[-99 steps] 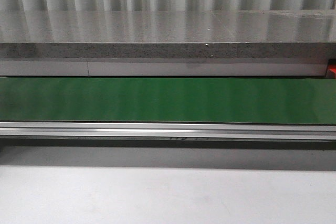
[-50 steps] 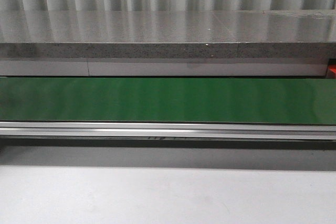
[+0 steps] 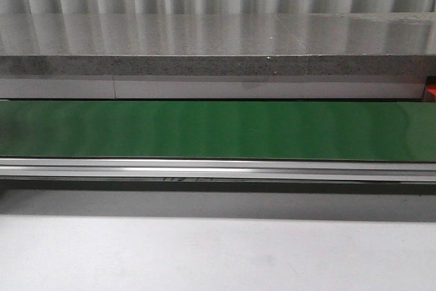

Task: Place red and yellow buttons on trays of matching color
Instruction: 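Place the red button on the near end of the belt, release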

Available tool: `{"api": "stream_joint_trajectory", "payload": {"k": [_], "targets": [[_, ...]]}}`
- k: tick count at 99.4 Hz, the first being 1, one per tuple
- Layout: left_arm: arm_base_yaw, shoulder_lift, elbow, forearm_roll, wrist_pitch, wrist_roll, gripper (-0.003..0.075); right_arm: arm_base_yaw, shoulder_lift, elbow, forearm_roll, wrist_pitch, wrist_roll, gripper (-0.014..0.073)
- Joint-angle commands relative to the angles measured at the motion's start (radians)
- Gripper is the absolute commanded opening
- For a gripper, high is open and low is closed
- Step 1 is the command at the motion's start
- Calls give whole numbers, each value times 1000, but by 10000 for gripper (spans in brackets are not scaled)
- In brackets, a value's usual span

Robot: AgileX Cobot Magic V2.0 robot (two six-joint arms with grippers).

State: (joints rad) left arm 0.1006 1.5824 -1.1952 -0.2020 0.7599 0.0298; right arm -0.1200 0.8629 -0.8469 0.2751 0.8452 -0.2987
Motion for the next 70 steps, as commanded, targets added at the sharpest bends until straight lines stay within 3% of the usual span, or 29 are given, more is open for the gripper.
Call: {"api": "stream_joint_trajectory", "payload": {"k": [1, 23, 70], "targets": [[-9, -66, -66, -22, -26, 8, 608, 4, -12, -27, 13, -46, -6, -124], [33, -93, -145, -22, -30, 8, 608, 4, -12, -27, 13, -46, -6, -124], [272, 18, -133, 75, -18, 8, 608, 4, -12, -27, 13, -46, -6, -124]]}}
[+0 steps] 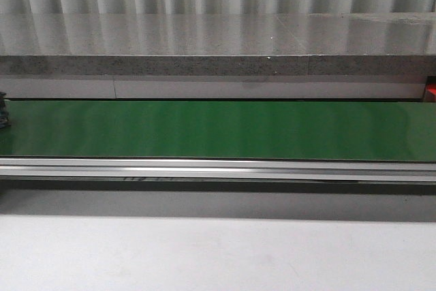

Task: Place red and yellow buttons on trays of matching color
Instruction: 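Place the red button on the near end of the belt, release, then lower the left gripper over a yellow button and grasp it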

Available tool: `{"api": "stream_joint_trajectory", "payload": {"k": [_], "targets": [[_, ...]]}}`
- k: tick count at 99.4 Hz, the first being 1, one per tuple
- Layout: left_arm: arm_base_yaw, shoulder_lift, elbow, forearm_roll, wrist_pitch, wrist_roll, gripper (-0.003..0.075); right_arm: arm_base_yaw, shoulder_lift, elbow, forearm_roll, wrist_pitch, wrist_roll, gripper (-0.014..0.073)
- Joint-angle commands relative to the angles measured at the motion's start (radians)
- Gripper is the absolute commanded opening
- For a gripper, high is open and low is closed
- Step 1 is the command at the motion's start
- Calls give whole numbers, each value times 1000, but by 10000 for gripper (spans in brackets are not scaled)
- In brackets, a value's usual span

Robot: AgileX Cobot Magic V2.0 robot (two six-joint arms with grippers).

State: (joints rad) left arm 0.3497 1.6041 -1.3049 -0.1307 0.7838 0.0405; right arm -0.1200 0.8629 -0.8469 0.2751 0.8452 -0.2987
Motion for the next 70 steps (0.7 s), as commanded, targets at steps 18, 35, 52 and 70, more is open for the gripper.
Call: {"api": "stream_joint_trajectory", "payload": {"k": [18, 35, 52, 70], "targets": [[63, 101, -35, 14, -103, -2, 608, 4, -12, -27, 13, -46, -6, -124], [78, 199, -81, 19, -120, -2, 608, 4, -12, -27, 13, -46, -6, -124], [78, 282, -151, 21, -121, -2, 608, 4, -12, -27, 13, -46, -6, -124], [78, 336, -176, 21, -132, -2, 608, 4, -12, -27, 13, -46, -6, -124]]}}
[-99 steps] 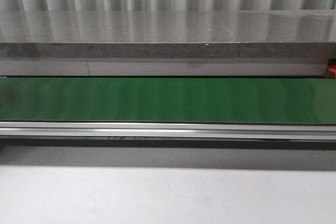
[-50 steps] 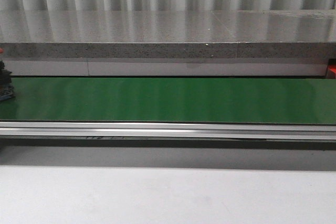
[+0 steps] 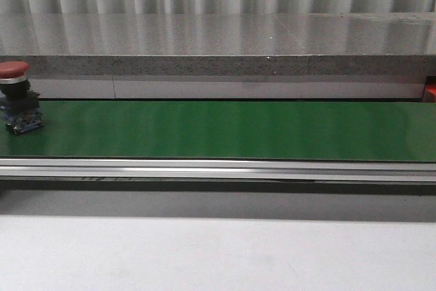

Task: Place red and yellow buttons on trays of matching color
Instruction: 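Lower the left gripper over a yellow button and grasp it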

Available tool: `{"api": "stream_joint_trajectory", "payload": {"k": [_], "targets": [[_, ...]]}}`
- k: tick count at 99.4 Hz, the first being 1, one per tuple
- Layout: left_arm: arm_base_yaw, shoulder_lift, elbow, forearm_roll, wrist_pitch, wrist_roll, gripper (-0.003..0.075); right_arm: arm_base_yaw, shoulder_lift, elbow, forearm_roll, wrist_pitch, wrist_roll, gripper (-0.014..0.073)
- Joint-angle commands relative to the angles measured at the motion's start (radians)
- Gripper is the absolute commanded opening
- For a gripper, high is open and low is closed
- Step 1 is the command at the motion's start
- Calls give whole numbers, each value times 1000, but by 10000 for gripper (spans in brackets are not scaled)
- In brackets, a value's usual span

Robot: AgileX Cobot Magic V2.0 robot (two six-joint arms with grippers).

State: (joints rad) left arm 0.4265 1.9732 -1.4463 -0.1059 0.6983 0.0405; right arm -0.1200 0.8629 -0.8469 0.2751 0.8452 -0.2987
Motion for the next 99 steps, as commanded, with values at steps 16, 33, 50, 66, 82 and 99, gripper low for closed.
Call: {"api": "stream_joint_trajectory", "payload": {"k": [16, 33, 50, 66, 82, 99], "targets": [[2, -7, -34, -4, -51, -2, 556, 4, -12, -27, 13, -46, -6, -124], [2, -11, -34, -4, -53, -2, 279, 4, -12, -27, 13, -46, -6, -124], [2, -48, -34, -4, -42, -2, -15, 4, -12, -27, 13, -46, -6, -124], [2, -135, -34, -4, 2, -2, -19, 4, -12, -27, 13, -46, -6, -124], [2, -257, -34, -34, 77, -2, -19, 4, -12, -27, 13, -46, -6, -124], [-38, -382, -32, -48, 103, 2, -19, 4, -12, -27, 13, -46, -6, -124]]}}
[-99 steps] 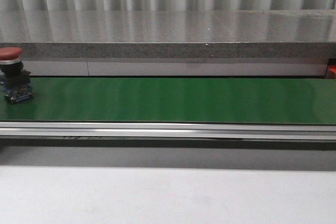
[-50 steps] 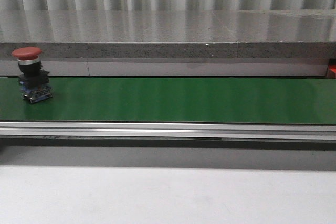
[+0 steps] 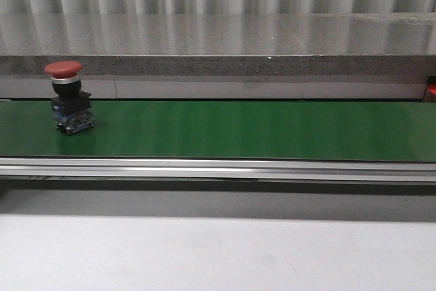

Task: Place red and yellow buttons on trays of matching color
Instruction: 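Lower the left gripper over a yellow button and grasp it, then set the yellow button on the belt with the left gripper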

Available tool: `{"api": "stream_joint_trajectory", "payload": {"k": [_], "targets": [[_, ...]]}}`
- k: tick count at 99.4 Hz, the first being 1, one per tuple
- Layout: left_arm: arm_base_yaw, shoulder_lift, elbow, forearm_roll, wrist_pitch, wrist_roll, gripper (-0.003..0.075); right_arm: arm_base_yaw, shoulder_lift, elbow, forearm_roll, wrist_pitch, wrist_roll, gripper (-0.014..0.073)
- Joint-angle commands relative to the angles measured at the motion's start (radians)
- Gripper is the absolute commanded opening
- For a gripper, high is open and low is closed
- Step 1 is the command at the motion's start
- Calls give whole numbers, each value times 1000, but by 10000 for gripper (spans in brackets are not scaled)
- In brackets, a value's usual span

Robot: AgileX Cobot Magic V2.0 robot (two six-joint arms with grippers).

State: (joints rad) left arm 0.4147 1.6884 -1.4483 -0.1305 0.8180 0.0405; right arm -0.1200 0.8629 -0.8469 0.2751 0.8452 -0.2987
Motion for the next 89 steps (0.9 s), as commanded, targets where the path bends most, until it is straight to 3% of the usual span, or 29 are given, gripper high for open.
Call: {"api": "stream_joint_trajectory", "payload": {"k": [1, 27, 54, 89], "targets": [[-28, -106, -30, -22, -16, 2, -19, 4, -12, -27, 13, -46, -6, -124], [-152, -176, -10, -17, 68, 23, -19, 4, -12, -27, 13, -46, -6, -124], [-298, -176, 114, -17, 11, 27, -19, 4, -12, -27, 13, -46, -6, -124], [-331, -153, 207, -3, -57, 27, -19, 4, -12, -27, 13, -46, -6, -124]]}}
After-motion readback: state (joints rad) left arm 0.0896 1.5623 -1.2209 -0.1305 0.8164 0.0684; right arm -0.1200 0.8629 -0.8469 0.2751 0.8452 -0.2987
